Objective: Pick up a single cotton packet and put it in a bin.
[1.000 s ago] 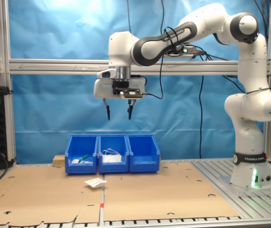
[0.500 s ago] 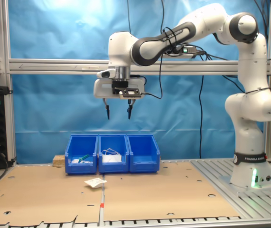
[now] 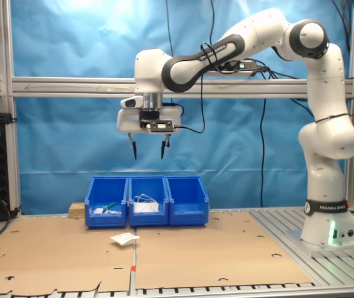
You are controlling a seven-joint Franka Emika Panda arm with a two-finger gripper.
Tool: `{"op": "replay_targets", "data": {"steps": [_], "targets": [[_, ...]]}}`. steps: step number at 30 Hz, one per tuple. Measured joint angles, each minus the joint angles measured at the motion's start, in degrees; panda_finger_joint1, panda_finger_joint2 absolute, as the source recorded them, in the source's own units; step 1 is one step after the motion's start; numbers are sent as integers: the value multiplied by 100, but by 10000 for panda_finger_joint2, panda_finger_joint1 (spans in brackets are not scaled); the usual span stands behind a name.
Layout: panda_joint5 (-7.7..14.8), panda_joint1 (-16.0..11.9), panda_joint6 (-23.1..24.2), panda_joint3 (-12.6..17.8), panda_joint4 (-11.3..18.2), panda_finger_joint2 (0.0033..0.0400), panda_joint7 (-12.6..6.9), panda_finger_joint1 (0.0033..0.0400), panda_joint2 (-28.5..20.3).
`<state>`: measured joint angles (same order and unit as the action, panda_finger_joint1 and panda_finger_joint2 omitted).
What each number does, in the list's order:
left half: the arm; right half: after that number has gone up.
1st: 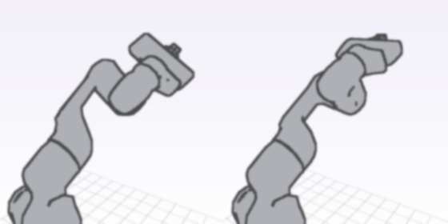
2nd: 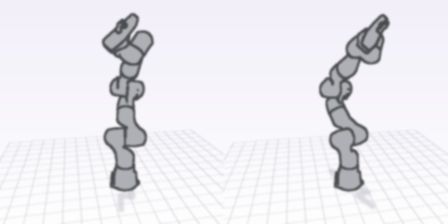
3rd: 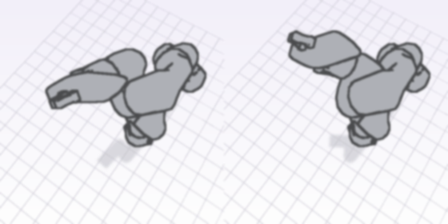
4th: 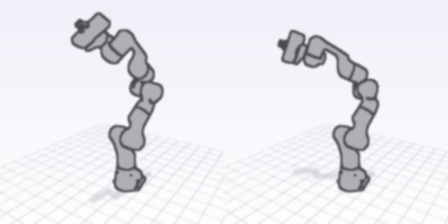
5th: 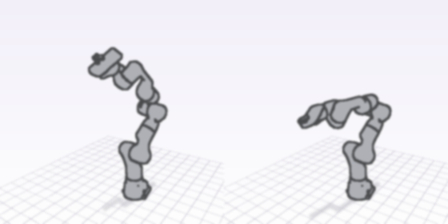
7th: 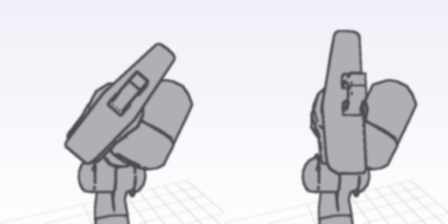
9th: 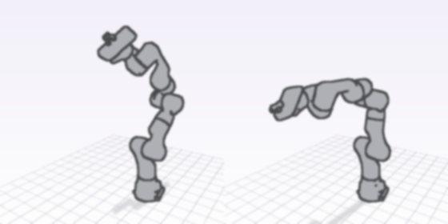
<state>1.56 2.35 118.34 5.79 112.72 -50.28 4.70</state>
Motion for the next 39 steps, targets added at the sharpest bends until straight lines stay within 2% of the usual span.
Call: {"op": "replay_targets", "data": {"steps": [7,14,26,39], "targets": [[0,-540,80,-419,-369,400,0,400,476],[0,-797,125,-727,-742,400,0,400,1048],[0,-841,251,-995,-1010,400,0,400,1656],[0,-856,827,-1166,-1081,400,0,400,1991]]}}
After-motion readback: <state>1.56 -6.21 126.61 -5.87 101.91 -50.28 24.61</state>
